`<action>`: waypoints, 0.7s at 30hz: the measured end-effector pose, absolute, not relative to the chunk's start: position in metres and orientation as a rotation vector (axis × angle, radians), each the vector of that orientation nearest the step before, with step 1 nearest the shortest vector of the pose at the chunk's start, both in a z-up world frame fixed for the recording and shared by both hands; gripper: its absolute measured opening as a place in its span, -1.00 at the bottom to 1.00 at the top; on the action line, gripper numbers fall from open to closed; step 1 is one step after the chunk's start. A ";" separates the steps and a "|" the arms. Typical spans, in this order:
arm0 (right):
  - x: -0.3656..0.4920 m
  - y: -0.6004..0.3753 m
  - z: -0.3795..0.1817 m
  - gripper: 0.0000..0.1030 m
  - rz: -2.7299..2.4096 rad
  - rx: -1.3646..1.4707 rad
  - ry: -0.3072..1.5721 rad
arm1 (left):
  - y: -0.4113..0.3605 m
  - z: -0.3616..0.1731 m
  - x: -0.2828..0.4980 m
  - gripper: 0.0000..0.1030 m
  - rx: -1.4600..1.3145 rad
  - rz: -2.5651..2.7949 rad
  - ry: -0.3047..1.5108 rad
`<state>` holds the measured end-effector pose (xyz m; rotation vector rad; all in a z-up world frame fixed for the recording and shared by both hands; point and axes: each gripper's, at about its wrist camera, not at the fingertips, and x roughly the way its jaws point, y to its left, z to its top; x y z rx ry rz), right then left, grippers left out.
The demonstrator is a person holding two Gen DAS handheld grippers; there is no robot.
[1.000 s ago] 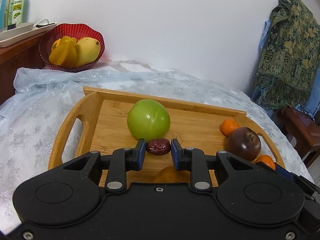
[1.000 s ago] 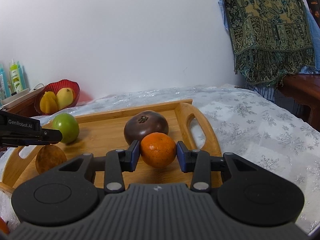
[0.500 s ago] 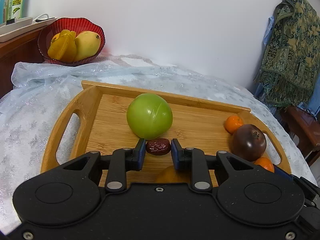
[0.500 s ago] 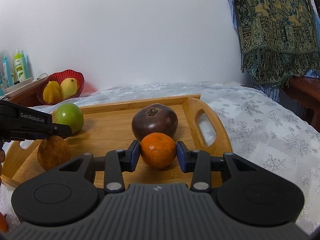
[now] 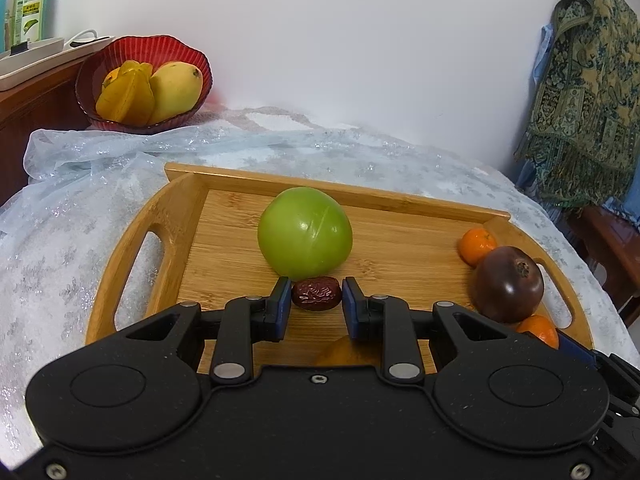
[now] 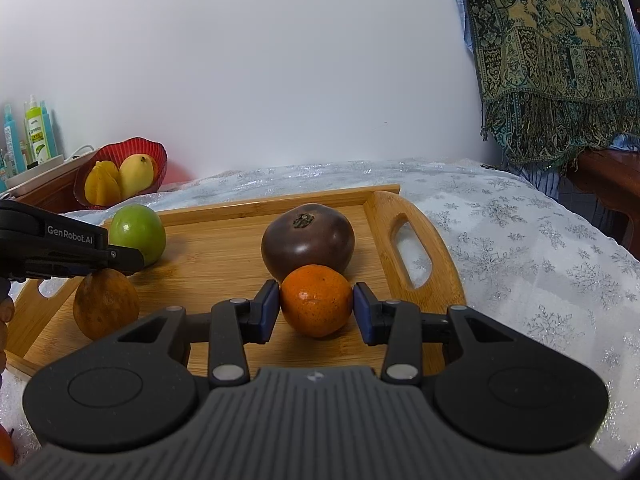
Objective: Organize fruits
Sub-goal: 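Carry the red date and mandarin over the bamboo tray with both tools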
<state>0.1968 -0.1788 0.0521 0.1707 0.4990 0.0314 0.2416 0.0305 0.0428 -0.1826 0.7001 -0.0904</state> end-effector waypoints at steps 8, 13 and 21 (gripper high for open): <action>0.197 -0.179 0.052 -0.07 0.032 0.171 0.499 | 0.030 0.041 0.249 -0.50 -0.169 -0.081 0.732; 0.197 -0.179 0.052 -0.07 0.032 0.172 0.499 | 0.030 0.039 0.252 -0.50 -0.166 -0.077 0.743; 0.197 -0.179 0.052 -0.07 0.032 0.171 0.499 | 0.031 0.037 0.254 -0.50 -0.168 -0.077 0.751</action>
